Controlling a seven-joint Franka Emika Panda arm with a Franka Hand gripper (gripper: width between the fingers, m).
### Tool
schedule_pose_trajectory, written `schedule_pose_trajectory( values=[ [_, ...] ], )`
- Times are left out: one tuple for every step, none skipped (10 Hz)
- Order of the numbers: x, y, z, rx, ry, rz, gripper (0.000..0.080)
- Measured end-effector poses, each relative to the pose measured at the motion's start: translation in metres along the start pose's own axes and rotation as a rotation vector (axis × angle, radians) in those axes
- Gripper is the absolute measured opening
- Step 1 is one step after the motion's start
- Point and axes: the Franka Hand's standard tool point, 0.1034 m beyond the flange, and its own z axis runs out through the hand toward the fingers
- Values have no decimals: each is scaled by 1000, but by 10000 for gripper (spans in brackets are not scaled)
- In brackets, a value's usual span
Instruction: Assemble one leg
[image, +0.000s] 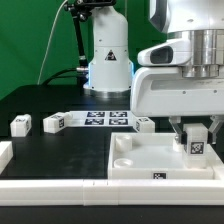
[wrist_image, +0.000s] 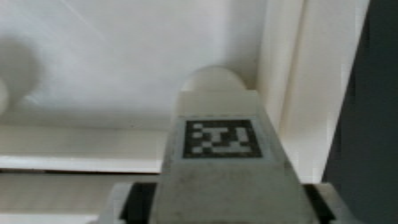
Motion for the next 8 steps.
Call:
schedule_pose_trajectory(
  values=[
    [1,1,0,5,2,131,290],
    [1,2,-1,4,6,223,290],
    [2,6,-1,-1,8,280,290],
    [1,10,0,-9,15,397,290],
    [0,16,1,-24,21,482,294],
    [-1,23,0,-38,26,583,297],
    [-3,32,0,-59,35,666,299],
    [-3,32,0,-61,37,681,299]
  ],
)
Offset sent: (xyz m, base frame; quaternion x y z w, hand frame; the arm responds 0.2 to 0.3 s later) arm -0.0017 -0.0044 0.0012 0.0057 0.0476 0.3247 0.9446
